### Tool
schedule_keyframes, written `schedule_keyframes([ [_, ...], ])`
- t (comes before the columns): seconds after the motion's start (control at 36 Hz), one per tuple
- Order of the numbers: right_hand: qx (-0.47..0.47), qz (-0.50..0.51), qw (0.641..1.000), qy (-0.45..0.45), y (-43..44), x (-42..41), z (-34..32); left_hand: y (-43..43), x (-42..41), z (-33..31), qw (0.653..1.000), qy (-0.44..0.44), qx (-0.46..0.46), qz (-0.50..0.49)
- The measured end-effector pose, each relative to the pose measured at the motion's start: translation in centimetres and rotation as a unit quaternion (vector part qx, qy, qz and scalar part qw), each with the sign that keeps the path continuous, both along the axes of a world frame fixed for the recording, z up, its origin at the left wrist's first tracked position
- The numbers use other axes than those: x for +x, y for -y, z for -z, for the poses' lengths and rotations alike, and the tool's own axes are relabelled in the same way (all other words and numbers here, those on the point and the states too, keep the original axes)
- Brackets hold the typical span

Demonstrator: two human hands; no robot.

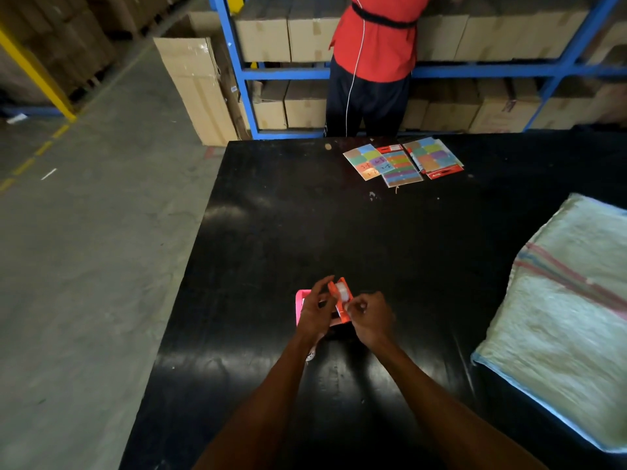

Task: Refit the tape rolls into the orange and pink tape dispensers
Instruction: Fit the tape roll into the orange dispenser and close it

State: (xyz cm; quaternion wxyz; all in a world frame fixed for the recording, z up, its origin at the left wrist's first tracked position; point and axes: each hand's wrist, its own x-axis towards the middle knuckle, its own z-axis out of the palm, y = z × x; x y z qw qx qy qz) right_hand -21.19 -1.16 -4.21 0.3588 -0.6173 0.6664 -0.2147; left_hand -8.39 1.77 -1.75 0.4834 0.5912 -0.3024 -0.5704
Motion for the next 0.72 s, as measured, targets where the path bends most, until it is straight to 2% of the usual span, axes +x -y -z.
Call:
schedule_keyframes([
  [0.08,-0.079,-0.01,0.997,-0.009,-0.6,-0.3,-1.4,-0.1,0.1,-0.7,1.0,-0.024,-0.004,0.009],
  [0.17,-0.134,-0.061,0.989,-0.024,-1.0,-0.8,-2.5,-0.4,-0.1,-1.3,0.999,-0.033,0.0,0.008],
  [0.44,-0.139,-0.216,0.958,-0.13,-0.9,-2.5,-4.6,-1.5,-0.2,-2.1,0.999,-0.048,0.014,0.007],
  [0.72,-0.135,-0.297,0.927,-0.184,0.1,-2.5,-6.2,-2.4,0.4,-3.0,0.997,-0.048,0.015,0.058],
])
